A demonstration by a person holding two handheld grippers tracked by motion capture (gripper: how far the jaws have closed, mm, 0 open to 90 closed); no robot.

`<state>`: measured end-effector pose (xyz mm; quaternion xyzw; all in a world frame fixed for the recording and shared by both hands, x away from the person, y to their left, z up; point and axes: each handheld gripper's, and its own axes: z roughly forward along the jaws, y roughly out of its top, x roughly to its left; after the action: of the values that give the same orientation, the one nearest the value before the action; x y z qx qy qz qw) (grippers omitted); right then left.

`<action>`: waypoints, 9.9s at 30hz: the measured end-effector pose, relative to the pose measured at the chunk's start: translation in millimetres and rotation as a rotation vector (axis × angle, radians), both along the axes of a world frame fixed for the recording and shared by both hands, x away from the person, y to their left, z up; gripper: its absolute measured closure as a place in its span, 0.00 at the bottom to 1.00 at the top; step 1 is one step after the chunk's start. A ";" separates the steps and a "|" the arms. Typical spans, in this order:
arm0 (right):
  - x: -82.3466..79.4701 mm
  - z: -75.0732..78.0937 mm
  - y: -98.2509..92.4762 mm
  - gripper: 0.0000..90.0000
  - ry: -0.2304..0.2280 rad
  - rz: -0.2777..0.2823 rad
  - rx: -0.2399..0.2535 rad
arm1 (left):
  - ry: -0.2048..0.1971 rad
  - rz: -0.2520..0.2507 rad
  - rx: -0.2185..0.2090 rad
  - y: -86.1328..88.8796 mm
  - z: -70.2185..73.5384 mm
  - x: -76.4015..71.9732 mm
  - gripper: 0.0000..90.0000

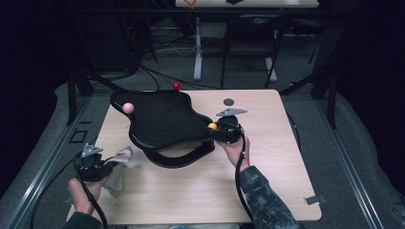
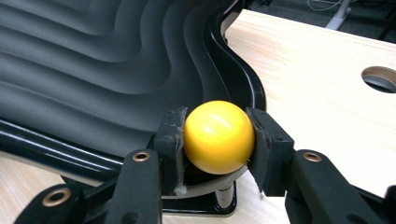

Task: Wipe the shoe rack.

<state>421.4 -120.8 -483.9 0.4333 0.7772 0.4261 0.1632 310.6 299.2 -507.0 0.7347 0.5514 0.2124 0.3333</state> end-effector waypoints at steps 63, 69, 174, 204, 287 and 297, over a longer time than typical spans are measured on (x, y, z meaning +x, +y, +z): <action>17.5 8.6 -87.9 0.66 0.043 0.079 -0.076 | 0.008 -0.070 -0.002 -7.1 2.7 8.4 0.91; 16.5 13.3 -88.1 0.51 0.027 -0.047 -0.162 | 0.006 -0.073 0.009 -8.1 3.0 9.2 0.90; -112.6 -73.0 37.7 0.27 -0.089 0.011 0.033 | -0.041 -0.120 0.028 -21.9 8.8 34.3 0.90; -82.7 -66.5 81.1 0.83 -0.205 0.038 -0.078 | -0.039 -0.131 0.039 -24.3 8.1 33.9 0.90; -44.4 -8.5 -21.2 0.83 -0.307 -0.059 -0.113 | -0.040 -0.138 0.045 -26.3 7.8 32.8 0.90; -35.6 -11.2 -5.6 0.79 -0.307 -0.009 -0.069 | -0.045 -0.129 0.043 -25.9 8.2 32.7 0.90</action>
<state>385.8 -126.4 -495.1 0.3609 0.7553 0.4596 0.2967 343.3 273.3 -498.8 0.7707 0.4905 0.2188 0.3429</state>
